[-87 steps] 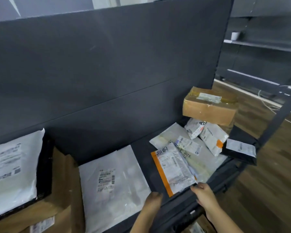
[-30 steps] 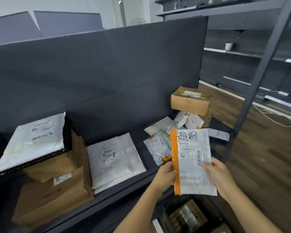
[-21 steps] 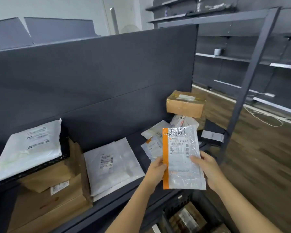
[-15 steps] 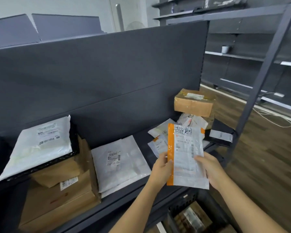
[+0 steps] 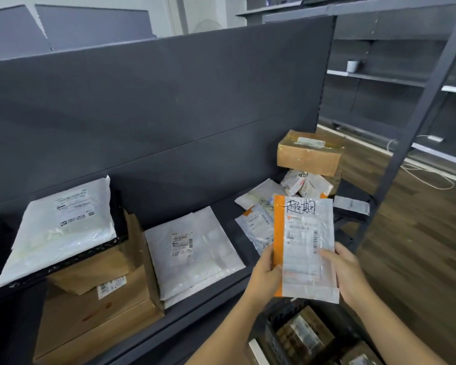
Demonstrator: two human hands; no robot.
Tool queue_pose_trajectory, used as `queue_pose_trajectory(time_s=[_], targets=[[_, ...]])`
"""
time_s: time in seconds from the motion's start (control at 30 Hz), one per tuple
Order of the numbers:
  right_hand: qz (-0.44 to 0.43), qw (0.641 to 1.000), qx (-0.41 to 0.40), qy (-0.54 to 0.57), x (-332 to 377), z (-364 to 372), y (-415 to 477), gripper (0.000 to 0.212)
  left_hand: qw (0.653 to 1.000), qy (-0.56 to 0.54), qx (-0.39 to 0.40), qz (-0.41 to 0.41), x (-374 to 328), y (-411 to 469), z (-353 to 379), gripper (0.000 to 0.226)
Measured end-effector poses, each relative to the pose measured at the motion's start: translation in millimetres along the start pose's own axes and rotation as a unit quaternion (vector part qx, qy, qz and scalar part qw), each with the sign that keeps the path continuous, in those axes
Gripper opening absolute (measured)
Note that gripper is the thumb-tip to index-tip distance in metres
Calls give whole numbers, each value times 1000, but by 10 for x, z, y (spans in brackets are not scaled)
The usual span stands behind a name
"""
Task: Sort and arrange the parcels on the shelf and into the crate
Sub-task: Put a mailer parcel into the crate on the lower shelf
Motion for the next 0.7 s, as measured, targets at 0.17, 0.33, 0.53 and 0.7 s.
queue_pose_trajectory(time_s=[0.17,0.33,0.53,0.7], targets=[[-34,999,20,-11,123,175,-19,17,999,-23,-31,-23,-38,51,-192,35],[-53,998,30,-26,182,275,-8,18,999,-15,-37,-19,-89,96,-310,36],[-50,997,37,-45,154,310,31,18,999,7,-37,-12,-148,129,-413,36],[-45,997,38,-54,87,306,20,18,999,24,-27,-25,-94,145,-440,36]])
Point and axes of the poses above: each hand's wrist, its own y-axis towards the middle knuckle, its own z-axis out of the palm, x = y × z, the point moved 5 cm from there along y, towards the middle knuckle, and after that the axes turned 15 degrees about -y, right-handed, at the moved point
